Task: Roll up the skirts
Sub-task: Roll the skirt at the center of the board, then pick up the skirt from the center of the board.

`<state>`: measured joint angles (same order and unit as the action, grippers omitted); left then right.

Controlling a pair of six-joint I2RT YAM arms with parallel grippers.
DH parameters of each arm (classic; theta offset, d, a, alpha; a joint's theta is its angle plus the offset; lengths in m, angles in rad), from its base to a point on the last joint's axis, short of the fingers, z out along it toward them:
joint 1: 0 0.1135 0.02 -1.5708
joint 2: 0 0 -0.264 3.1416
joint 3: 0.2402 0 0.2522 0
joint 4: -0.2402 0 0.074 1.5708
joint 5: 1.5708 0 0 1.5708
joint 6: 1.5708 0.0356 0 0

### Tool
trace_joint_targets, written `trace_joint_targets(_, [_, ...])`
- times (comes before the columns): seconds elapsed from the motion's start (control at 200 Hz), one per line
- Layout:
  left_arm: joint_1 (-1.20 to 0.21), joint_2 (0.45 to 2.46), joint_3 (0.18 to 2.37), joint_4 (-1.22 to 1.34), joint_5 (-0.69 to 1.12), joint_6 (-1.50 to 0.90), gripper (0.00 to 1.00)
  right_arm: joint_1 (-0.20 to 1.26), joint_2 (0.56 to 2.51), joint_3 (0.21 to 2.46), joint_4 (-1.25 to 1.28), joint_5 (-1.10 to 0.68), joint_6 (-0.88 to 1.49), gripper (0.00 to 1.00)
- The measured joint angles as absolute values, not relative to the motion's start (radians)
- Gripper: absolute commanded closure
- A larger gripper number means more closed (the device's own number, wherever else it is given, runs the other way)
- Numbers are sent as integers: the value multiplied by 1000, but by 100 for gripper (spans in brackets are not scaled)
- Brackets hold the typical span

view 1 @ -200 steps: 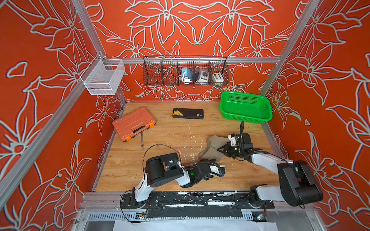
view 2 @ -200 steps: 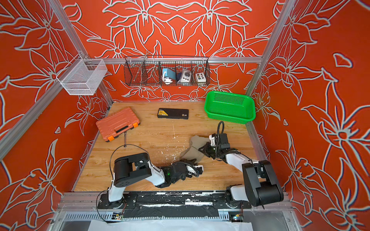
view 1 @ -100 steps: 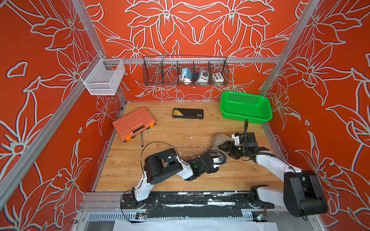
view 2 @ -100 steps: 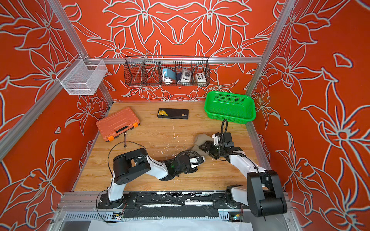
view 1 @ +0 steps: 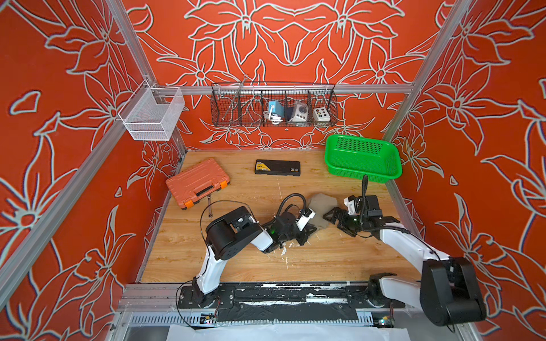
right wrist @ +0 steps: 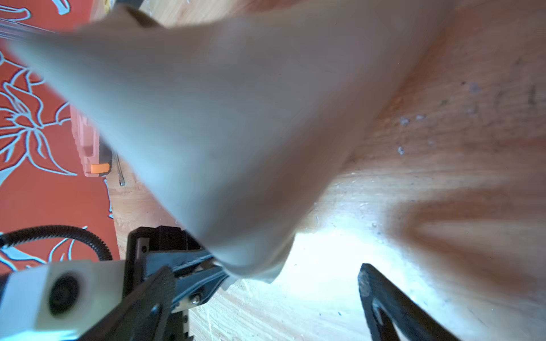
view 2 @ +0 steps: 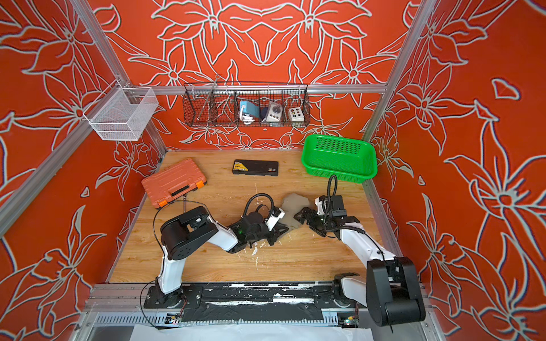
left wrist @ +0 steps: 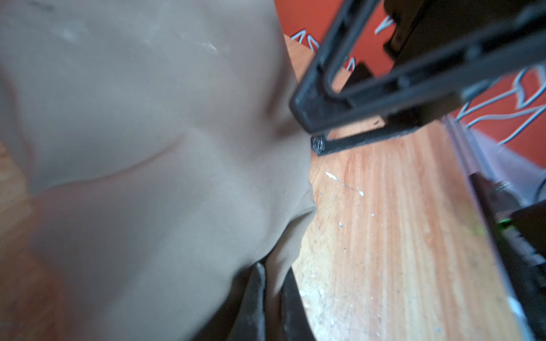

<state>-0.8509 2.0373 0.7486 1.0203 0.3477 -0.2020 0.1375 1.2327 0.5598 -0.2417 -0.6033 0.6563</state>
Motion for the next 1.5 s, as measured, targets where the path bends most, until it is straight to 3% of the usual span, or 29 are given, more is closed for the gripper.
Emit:
trace_joint_targets(0.445, [-784, 2148, 725, 1298, 524, -449, 100, 195, 1411, 628, -67, -561, 749, 2])
trace_joint_targets(0.711, [-759, 2209, 763, 1390, 590, -524, 100, 324, 1540, 714, -30, -489, 770, 2])
trace_joint_targets(1.061, [-739, 2263, 805, 1465, 640, -585, 100, 416, 1684, 913, -153, -337, 701, 2])
trace_joint_targets(1.256, [-725, 2270, 809, 1480, 653, -603, 100, 489, 1767, 1038, -286, -212, 616, 11])
trace_joint_targets(1.371, [-714, 2270, 809, 1480, 669, -607, 100, 514, 1791, 1070, -338, -146, 577, 23])
trace_joint_targets(1.411, [-709, 2270, 808, 1480, 672, -607, 84, 519, 1799, 1079, -352, -128, 561, 31])
trace_joint_targets(1.451, [-706, 2269, 806, 1479, 675, -607, 56, 524, 1807, 1088, -363, -112, 554, 45])
trace_joint_targets(1.501, [-702, 2268, 798, 1479, 674, -607, 5, 527, 1816, 1093, -366, -99, 543, 74])
